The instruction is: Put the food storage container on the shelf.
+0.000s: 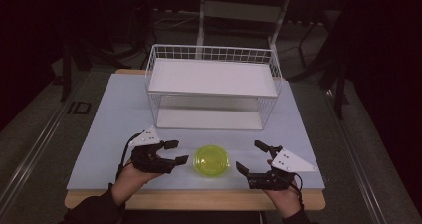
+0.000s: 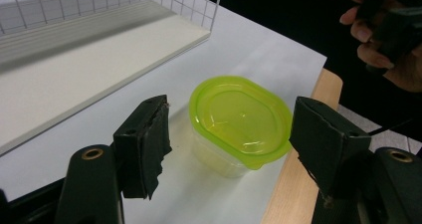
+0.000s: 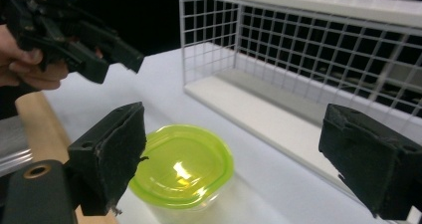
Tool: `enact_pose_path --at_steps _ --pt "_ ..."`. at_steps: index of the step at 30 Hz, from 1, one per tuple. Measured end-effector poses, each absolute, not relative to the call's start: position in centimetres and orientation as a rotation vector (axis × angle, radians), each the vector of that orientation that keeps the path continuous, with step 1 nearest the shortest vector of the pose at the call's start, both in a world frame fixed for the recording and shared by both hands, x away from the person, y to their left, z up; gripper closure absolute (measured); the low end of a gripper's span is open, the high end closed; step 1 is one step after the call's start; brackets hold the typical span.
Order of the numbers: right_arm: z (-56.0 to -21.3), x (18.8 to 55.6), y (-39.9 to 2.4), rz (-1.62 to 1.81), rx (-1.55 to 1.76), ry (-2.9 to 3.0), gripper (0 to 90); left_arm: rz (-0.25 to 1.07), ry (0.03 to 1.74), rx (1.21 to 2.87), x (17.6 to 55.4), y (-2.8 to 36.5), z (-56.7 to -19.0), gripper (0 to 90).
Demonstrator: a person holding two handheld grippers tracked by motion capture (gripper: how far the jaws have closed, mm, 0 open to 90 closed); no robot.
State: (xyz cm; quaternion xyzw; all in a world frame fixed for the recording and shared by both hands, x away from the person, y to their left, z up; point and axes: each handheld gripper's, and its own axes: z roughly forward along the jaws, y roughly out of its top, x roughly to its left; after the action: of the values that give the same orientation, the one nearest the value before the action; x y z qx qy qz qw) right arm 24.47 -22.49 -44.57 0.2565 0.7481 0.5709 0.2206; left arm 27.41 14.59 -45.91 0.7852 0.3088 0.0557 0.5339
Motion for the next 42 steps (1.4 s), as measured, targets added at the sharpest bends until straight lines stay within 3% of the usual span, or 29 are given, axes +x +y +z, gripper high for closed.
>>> enact_pose_path --at_steps 8,13,14,20,31,42 --pt "-44.2 24.6 -21.3 1.488 0.626 2.158 28.3 0.140 0.730 1.867 27.1 13.9 -45.7 28.5" --pt "-44.5 25.2 -20.9 1.449 0.668 2.221 31.9 0.138 0.740 1.877 27.2 13.6 -45.9 28.5" --pt "-45.1 25.7 -20.4 1.398 0.687 2.266 36.4 0.125 0.762 1.888 27.5 13.1 -46.2 28.6" --pt "-46.4 26.8 -19.1 1.318 0.760 2.347 31.7 0.104 0.814 1.927 28.5 11.9 -47.3 29.1" --pt "-48.3 28.7 -18.1 1.238 0.829 2.403 32.6 0.058 0.947 1.962 29.7 10.9 -49.9 31.9" --pt "-49.4 28.9 -17.9 1.219 0.878 2.446 34.5 0.005 0.972 1.966 29.5 10.2 -50.7 48.3"
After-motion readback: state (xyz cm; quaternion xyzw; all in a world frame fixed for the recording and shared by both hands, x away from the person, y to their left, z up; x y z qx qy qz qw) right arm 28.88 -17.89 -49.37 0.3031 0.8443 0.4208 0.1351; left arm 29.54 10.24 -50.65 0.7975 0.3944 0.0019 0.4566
